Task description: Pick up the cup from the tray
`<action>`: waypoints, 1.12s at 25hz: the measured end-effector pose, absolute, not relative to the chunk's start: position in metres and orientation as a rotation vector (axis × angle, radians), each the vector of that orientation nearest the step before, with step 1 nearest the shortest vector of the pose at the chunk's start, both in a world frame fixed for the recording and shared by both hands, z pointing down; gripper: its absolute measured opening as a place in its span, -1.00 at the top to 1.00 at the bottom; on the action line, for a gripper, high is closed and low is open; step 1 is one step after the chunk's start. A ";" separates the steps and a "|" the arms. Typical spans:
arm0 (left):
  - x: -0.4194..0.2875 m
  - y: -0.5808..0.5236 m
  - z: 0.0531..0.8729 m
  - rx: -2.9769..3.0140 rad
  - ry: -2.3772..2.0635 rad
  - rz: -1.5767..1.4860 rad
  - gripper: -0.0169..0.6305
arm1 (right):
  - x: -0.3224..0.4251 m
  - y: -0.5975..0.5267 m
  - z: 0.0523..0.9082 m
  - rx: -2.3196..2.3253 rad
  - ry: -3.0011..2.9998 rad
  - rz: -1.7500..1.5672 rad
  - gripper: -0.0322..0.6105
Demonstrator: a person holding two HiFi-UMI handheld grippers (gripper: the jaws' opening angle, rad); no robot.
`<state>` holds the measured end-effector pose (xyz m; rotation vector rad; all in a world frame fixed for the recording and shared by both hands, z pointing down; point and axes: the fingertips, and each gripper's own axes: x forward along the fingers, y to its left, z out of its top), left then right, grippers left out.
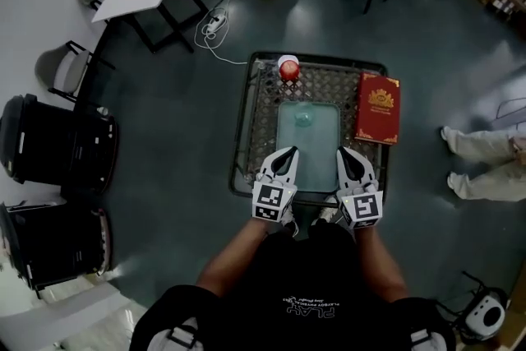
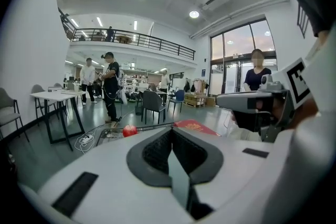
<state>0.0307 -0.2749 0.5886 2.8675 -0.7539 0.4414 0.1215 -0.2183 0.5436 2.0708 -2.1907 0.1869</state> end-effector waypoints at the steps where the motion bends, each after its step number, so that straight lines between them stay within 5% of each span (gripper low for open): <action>1: 0.036 -0.278 0.592 2.868 -0.746 0.446 0.92 | 0.123 -0.221 0.548 2.060 -2.195 0.201 0.88; 14: 0.076 -0.306 0.669 2.785 -0.872 0.580 0.87 | 0.140 -0.244 0.608 1.941 -2.257 0.434 0.87; 23: 0.098 -0.339 0.712 2.736 -0.978 0.658 -0.19 | 0.146 -0.264 0.627 1.894 -2.281 0.490 0.88; 28: 0.109 -0.362 0.734 2.697 -1.040 0.664 -0.34 | 0.151 -0.272 0.634 1.875 -2.288 0.499 0.88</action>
